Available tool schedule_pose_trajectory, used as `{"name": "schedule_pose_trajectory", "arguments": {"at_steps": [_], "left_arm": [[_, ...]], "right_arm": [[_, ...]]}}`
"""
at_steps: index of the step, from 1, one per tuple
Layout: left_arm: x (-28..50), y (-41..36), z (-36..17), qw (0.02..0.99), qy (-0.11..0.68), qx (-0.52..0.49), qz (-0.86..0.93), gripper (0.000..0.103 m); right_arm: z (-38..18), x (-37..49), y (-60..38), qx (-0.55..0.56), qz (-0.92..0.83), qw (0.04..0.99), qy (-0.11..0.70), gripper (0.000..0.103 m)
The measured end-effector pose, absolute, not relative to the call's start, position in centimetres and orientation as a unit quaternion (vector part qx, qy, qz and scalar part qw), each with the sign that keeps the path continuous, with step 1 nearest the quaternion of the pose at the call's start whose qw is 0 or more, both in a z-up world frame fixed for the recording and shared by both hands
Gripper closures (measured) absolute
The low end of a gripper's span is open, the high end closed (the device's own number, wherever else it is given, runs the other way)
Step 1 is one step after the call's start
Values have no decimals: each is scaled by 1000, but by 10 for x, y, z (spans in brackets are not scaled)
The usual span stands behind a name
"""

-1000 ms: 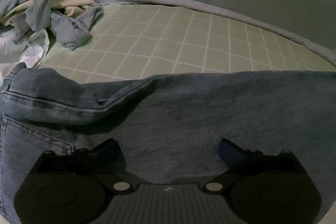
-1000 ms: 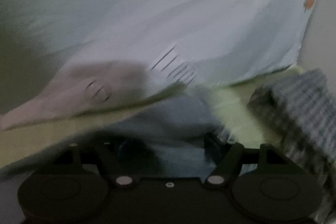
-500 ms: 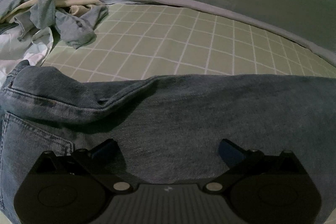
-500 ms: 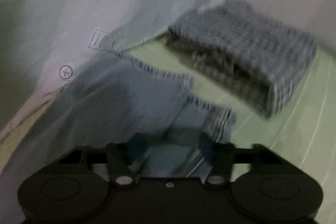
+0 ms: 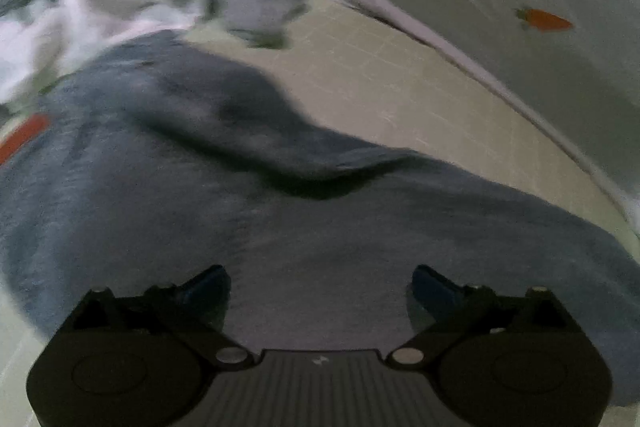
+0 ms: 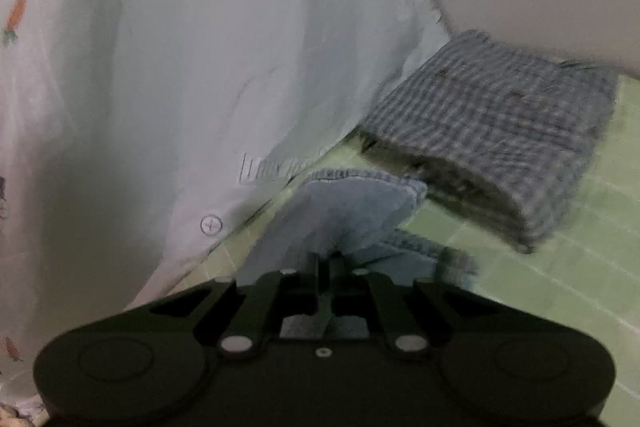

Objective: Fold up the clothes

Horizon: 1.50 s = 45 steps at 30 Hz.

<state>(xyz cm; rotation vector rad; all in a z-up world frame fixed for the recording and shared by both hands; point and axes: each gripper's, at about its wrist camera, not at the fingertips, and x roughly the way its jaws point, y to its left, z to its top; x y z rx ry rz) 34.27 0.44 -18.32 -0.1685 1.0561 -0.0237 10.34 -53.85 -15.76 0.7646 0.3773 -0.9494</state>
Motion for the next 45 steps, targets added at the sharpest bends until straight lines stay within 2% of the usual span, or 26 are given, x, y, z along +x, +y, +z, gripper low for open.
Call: {"name": "schedule_pose_trajectory", "arguments": {"at_steps": [2,4,6,7,11,17,20,27,31,39,45], "left_arm": [[336,16,-183,863,502,-61,7,5],[329,27,-180,863,501,-60,5,5],[323,36,-176,866,498,-55,1,5],[320,39,-174,866,497,-46,4,5],[313,52,-180,857,514,-24,13,5],[304,80,-201,834,549,-65,10,4],[302,81,-202,837,545,-44,-10,0],[304,67,-206,841,541,10,-18,0],[306,70,-207,842,538,11,-21,0],[301,68,-210,850,526,10,-21,0],[300,67,-210,853,522,9,-18,0]], "right_arm": [[-181,101,-544,376,-464,772,217,93],[-202,89,-545,455,-447,739,218,90],[-216,80,-537,518,-416,719,201,75],[-219,77,-527,539,-395,720,184,59],[-228,83,-484,589,-307,730,164,49],[-246,107,-428,632,-259,708,180,47],[-250,115,-409,649,-241,700,175,46],[-234,131,-380,660,-180,713,153,46],[-235,140,-375,694,-106,703,110,45],[-253,154,-347,710,-135,661,201,44],[-245,172,-340,700,-119,665,234,41]]}}
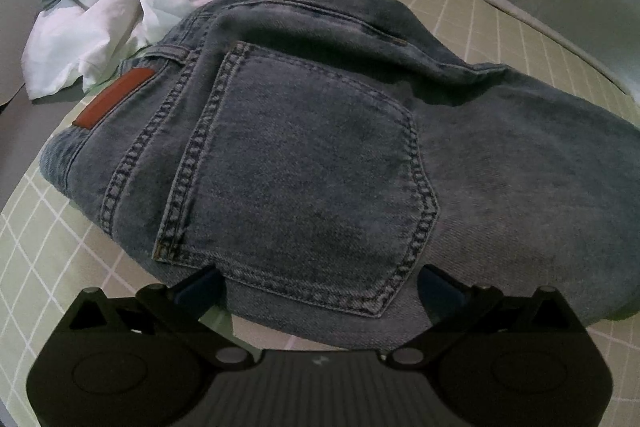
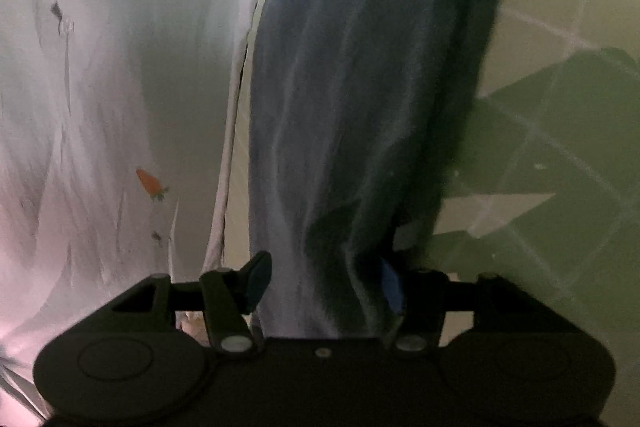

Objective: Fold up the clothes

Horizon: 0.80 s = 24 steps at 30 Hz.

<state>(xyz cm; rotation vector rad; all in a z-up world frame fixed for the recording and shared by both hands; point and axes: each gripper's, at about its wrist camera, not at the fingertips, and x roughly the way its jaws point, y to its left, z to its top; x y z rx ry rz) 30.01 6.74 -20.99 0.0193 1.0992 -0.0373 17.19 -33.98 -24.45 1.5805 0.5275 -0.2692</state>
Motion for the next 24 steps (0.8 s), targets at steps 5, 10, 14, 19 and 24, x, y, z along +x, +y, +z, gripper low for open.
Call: {"name": "schedule_pose_trajectory", "arguments": {"at_steps": [5,10,14,19,24], "left_arm": [[300,67,-210,853,521,10,-18,0],[300,68,-211,855,519,10,-19,0],[300,67,-211,856,517,10,-17,0],[300,71,-210,852,522,9,-27,0],[303,94,-207,850,525,-31,-10,0]], "right_arm": [[-230,179,-333,716,-39,668,198,38],[-250,162,-323,731,-84,637,229,38],[-244,178,-307,706,-58,653,268,37],[-227,225,-260,644,1,688,333,29],[-238,241,-233,655,17,666,355,27]]}}
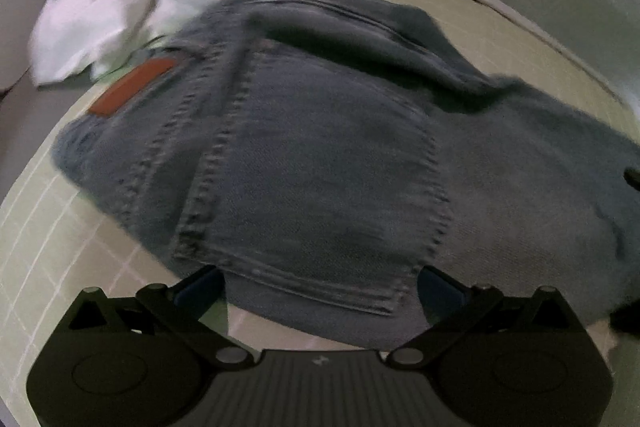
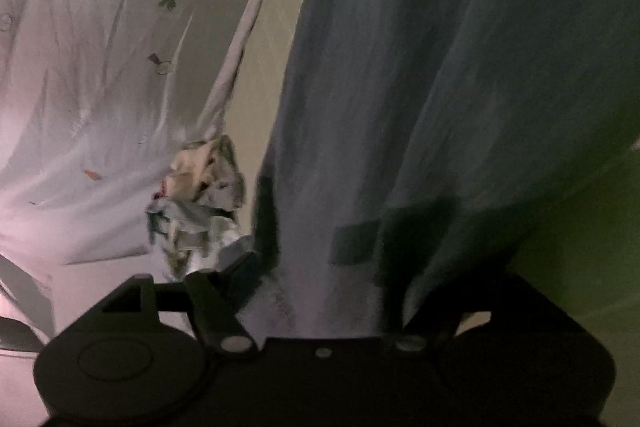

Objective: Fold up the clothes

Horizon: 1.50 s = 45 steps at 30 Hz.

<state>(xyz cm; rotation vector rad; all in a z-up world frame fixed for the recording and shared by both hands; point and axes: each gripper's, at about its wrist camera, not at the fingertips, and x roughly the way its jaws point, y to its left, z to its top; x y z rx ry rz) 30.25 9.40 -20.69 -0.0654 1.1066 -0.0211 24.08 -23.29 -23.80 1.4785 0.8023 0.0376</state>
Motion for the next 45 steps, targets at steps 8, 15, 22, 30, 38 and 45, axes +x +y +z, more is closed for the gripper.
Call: {"name": "schedule_pose_trajectory", "arguments": {"at_steps": [8,15,22,30,38,45], "left_arm": [[307,134,-206,847,521,-100,33,0],[302,140,-206,852,514,-97,29,0],[297,152,-203,850,512,-115,45,0],[284,202,-170,891,423,-138,93,37],[316,219,-162,919,390,-53,19,21],[338,212,-181,915,399,-59,12,39]], "right_arm": [[-247,220,-205,687,117,608,381,30],[-254,197,-192,670,79,619,402,47],[-246,210,-224,680,33,646,346,39],[-238,169,-241,660,-46,669,339,44],[-250,139,-262,681,-70,659,312,44],[-254,128,-268,685,-68,655,311,44]]}}
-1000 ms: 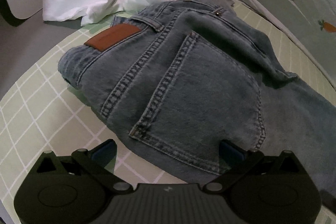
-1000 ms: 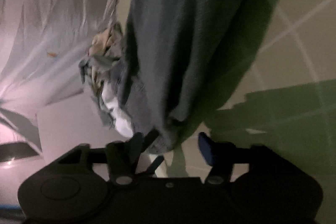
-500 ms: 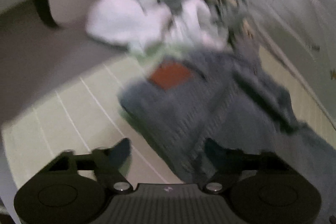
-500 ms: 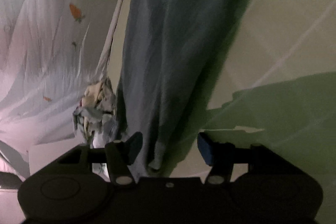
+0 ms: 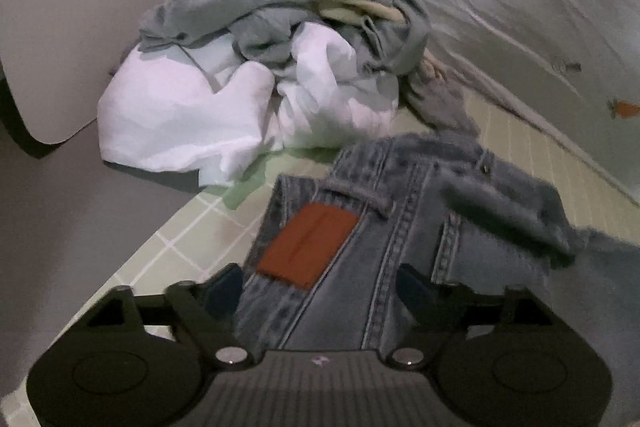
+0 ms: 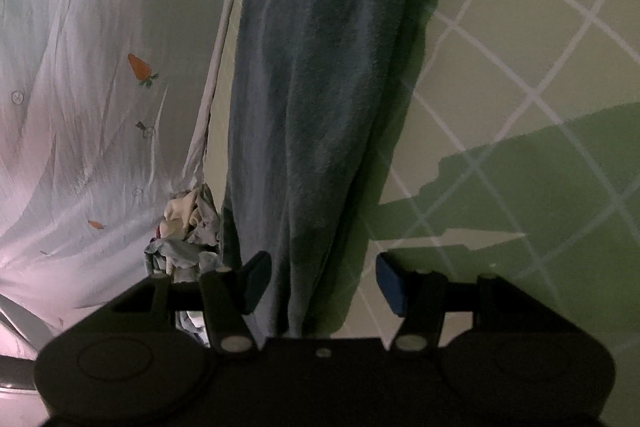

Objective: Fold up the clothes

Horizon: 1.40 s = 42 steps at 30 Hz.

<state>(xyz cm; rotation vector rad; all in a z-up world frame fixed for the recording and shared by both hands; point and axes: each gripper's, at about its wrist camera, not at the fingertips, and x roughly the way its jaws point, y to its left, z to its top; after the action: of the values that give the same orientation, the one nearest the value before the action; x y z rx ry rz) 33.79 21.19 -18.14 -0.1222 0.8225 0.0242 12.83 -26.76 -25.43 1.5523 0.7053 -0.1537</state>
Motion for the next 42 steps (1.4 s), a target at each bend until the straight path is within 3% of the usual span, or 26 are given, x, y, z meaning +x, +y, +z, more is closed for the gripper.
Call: {"name": "schedule_pose_trajectory", "arguments": {"at_steps": [1,2,6,12,17,19,24,27,31,38,42], "left_arm": [[340,209,-182,914,401,-55,16,62],[340,206,-182,916,399,-45,21,73],[321,204,-160,934,351,-52,26,83],[265,222,-104,953,279,-112,39,82],[275,250,-171,890,396,-179,140,77],[268,255,-178,879,402,-209,151,73],[259,240,-153,907,368,-142,148,57],[260,228,-136,925,345,-109,115,57],[269,188,-132,937,347,-36,24,58],[293,107,-170,906,400,13,-137,60],[324,81,-189,904,405,25,-139,58]], "right_arm": [[-256,128,-268,689,-67,652,309,44],[-257,128,-269,693,-67,649,306,44],[-259,124,-271,698,-67,645,304,44],[-260,124,-271,698,-66,646,302,50],[-258,125,-271,688,-64,655,307,50],[-254,126,-271,674,-65,664,316,50],[-216,131,-261,548,-121,746,359,49],[-184,137,-244,400,-180,819,371,61],[-164,143,-231,284,-236,856,361,74],[-169,144,-232,226,-276,850,386,73],[-182,144,-240,228,-286,834,414,70]]}}
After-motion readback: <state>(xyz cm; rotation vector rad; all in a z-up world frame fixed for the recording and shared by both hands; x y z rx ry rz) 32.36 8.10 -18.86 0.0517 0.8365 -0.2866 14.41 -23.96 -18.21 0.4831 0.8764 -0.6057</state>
